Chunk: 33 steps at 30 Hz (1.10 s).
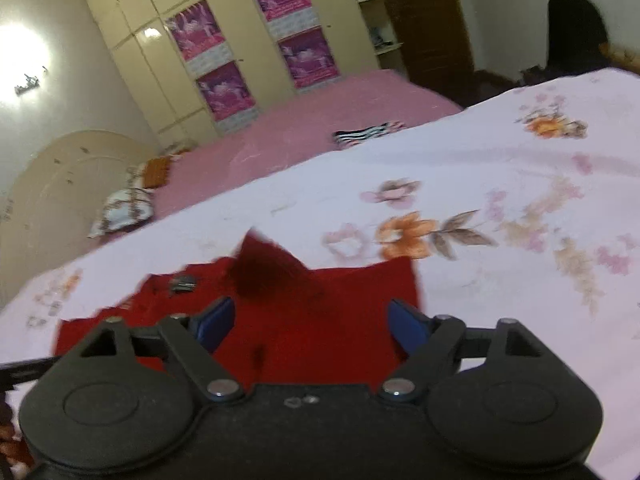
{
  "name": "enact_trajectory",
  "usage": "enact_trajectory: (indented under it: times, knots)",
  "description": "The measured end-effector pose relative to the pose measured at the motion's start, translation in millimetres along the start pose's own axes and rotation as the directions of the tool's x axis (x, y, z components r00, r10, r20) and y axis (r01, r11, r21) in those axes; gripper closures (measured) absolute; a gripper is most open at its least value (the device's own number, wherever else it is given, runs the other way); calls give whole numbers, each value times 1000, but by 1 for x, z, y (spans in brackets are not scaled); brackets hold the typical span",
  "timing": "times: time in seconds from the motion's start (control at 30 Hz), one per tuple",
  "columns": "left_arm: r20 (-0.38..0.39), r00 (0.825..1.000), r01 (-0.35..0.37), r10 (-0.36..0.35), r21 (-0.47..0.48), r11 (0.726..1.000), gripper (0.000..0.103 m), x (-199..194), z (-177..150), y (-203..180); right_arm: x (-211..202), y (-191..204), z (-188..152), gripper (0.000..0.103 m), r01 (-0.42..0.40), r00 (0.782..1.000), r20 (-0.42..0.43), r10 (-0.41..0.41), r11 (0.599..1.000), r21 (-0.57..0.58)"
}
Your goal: Fold small clothes
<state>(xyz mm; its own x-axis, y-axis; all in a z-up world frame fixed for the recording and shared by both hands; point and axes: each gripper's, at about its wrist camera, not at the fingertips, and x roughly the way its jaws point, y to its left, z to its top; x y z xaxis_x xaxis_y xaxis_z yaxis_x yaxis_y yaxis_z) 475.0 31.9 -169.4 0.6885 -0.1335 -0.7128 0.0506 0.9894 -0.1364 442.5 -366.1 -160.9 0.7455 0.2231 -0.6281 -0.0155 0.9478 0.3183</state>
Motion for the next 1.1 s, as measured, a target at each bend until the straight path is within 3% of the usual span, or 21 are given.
enact_trajectory:
  times: [0.03,0.07,0.2,0.27,0.33,0.43,0.5,0.53,0.6,0.73,0.83,0.93,1.03,1.1]
  knots:
    - [1,1000,-4,4,6,1000,93,0,0,-1,3,-2,-1,42,4,1000,-24,-3,1000,9]
    - [1,1000,-7,7,9,1000,93,0,-1,-3,8,0,-2,68,12,999,-51,-12,1000,5]
    - [8,1000,-25,24,26,999,93,-4,-3,-9,12,16,-8,78,52,997,-55,-56,997,-62]
    - [20,998,-60,59,55,997,93,-5,-7,-11,8,21,-8,90,74,996,-46,-78,993,-90]
    - [28,997,-78,77,47,996,93,-3,-9,-6,10,18,-12,94,191,981,-21,-195,973,-130]
    - [32,996,-89,89,27,996,94,-6,-7,-9,13,7,-13,93,183,981,-48,-187,980,-79]
    - [58,995,-84,84,-3,996,94,-15,-8,-7,6,14,-10,87,176,983,-32,-180,980,-95]
    - [73,993,-92,92,-11,996,94,-20,-8,-7,-2,16,-7,79,174,984,-11,-176,981,-90]
    - [115,988,-100,102,-30,995,93,-35,-6,-8,-14,20,-3,76,164,986,21,-163,983,-79]
    - [143,990,-11,9,12,1000,93,-59,-5,-30,-35,46,-4,75,94,995,42,-90,989,-117]
    - [100,995,17,-22,57,998,93,-53,-15,-48,-26,79,-24,77,61,998,-4,-63,976,-211]
    - [27,999,-33,32,62,998,93,-31,-31,-43,-17,96,-46,78,94,994,-24,-105,956,-279]
    - [66,996,-66,66,-10,998,94,-27,-37,-15,-10,78,-57,79,161,982,-46,-182,945,-286]
    - [69,995,-74,77,-53,996,94,-27,-35,-3,-11,54,-58,83,180,982,-12,-190,947,-266]
